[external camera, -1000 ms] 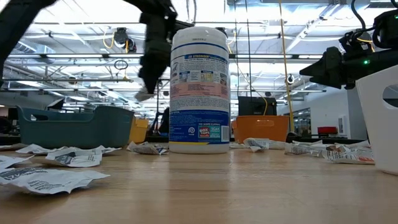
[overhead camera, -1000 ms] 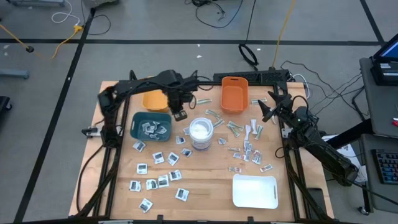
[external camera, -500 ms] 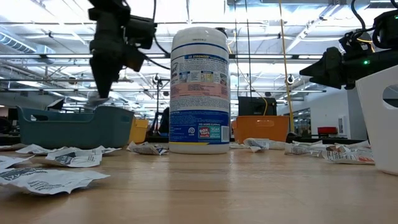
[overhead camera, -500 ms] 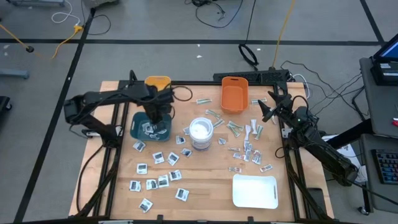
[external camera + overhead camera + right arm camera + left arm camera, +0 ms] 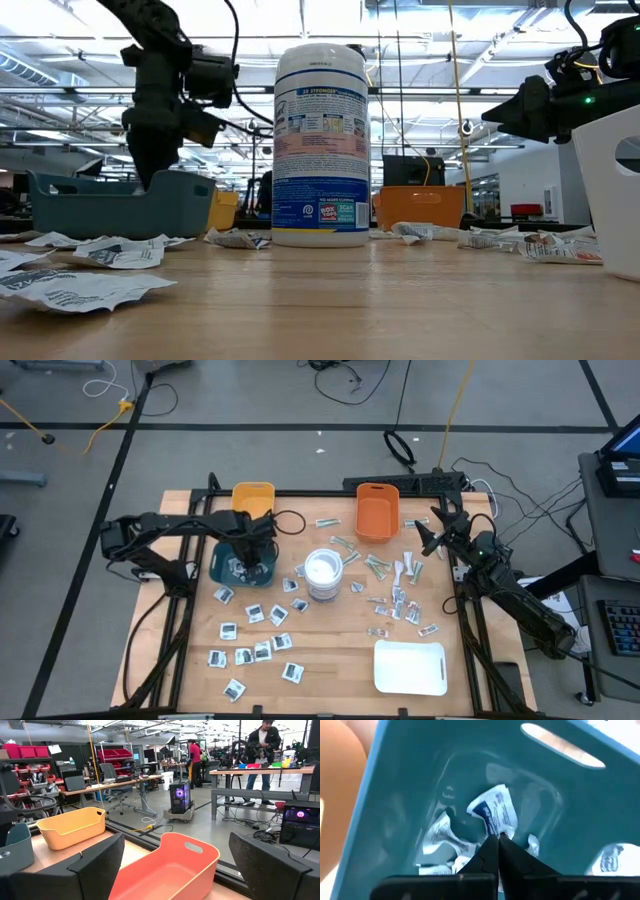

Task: Pick & Place First Aid Supplies
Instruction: Put the blue pad into the blue bin

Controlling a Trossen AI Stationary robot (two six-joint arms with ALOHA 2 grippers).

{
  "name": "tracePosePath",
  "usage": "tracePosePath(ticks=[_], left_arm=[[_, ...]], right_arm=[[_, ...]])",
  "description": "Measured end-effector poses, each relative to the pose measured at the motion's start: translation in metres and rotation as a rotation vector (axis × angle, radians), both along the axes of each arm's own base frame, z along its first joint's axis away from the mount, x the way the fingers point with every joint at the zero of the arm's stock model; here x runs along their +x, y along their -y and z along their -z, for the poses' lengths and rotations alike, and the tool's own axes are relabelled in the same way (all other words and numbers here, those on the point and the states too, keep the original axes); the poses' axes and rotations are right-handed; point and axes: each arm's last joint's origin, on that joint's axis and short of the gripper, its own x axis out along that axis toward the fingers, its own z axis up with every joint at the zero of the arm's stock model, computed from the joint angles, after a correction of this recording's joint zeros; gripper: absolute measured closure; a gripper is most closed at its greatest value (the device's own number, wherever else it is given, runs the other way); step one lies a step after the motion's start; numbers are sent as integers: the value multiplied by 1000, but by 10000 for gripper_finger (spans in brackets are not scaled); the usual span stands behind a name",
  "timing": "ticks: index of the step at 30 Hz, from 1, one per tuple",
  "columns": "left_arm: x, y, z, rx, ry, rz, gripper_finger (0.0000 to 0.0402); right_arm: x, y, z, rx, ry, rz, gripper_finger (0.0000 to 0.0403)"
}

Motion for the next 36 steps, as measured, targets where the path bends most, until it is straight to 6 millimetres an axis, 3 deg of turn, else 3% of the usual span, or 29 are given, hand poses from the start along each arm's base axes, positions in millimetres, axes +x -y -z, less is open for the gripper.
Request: tracePosePath(ticks=[4,8,13,17,21,31,36], left_arm=[[-1,1,2,-6,-10,-35,396],[-1,0,2,-9,-11,-76,364],[-2,0,1,-15,-26,-120,282],[-1,-6,-12,-8,-58,-235,216],[2,-14,-26,-16,-43,-405,177],[12,-25,-49,-72,6,-898,153],[34,-21,-55,-92,-68,-1021,161]], right_arm=[[0,0,0,0,0,0,46],[0,0,0,0,0,0,46],[0,0,0,0,0,0,46],[0,0,0,0,0,0,46],[0,0,0,0,0,0,46],[0,0,0,0,-1,0,46],[0,0,0,0,-1,0,46]])
